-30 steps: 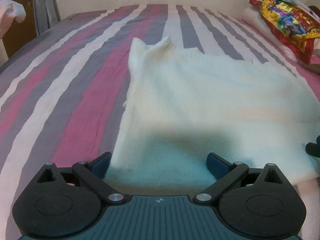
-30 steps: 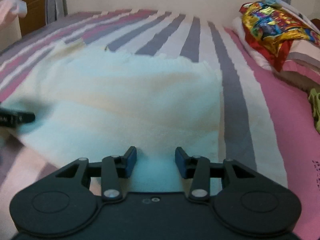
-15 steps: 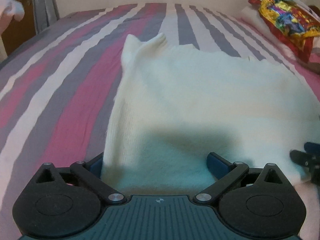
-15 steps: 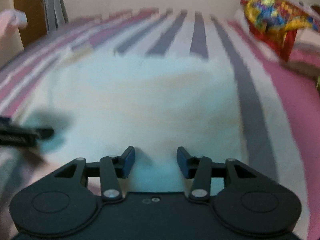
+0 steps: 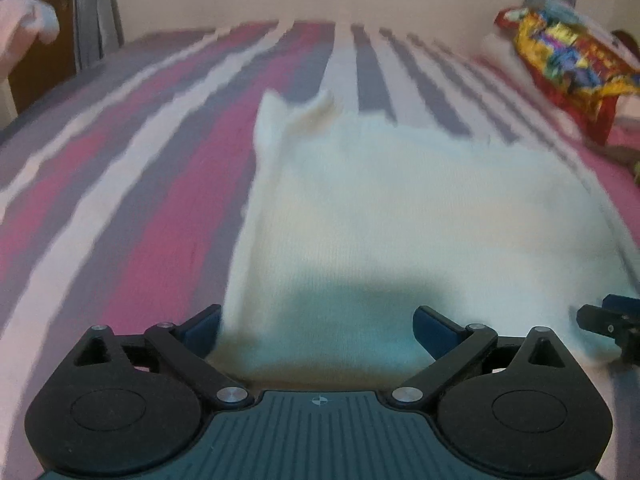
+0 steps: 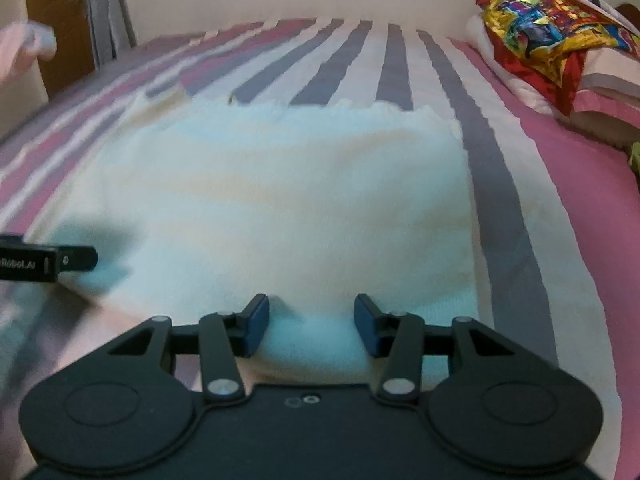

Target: Fold small clothes

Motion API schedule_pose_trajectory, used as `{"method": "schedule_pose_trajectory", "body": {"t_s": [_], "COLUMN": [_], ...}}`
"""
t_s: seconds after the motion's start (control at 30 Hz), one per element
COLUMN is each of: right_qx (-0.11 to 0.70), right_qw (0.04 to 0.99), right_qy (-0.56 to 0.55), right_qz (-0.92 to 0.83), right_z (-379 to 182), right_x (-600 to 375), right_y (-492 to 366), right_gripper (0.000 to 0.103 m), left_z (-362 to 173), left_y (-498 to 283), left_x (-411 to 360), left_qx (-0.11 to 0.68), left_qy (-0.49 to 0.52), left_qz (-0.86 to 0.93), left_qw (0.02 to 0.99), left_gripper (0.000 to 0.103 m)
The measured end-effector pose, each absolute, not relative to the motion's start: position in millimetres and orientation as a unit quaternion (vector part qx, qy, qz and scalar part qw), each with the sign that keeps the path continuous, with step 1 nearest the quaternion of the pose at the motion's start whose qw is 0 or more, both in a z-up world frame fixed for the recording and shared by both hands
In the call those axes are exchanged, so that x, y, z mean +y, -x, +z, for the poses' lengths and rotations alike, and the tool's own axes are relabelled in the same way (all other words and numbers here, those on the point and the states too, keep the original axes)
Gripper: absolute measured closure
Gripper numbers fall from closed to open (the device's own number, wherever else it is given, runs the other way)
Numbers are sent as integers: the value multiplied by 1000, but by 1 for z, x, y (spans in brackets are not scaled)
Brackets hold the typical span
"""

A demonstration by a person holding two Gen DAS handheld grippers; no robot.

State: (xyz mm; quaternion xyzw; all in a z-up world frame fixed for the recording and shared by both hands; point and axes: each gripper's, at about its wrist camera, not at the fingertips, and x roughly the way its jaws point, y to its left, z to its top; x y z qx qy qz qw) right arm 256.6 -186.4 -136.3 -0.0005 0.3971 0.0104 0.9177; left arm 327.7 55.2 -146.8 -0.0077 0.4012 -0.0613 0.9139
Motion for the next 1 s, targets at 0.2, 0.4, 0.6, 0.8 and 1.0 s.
{"method": "schedule_pose_trajectory", "body": {"t_s": [0.2, 0.4, 0.6, 0.8, 1.0], "right_qx": [365, 361, 359, 356, 356], "right_qw": [931, 932, 932, 933, 933], "right_qy": [-26, -36, -48, -43, -21], "right_qz": [-3, -14, -25, -35, -46], "right_z": [-117, -117, -118, -121, -129], "right_x": [-201, -207, -215, -215, -210], "right_y": [-273, -298, -334, -379, -409], "right_gripper": [56, 56, 56, 54, 54], "left_z": [-132, -141, -148, -166, -174], "left_y": [-372, -422, -457, -484, -494], "left_x": [45, 28, 18, 29, 33], "left_qx": [391, 392, 390, 409, 406], "left_qy": [25, 29, 14, 33, 31], "left_qz": [-72, -51, -28, 6, 4], "left_qw": [917, 918, 920, 912, 913], "left_gripper": [3, 3, 3, 3, 3]}}
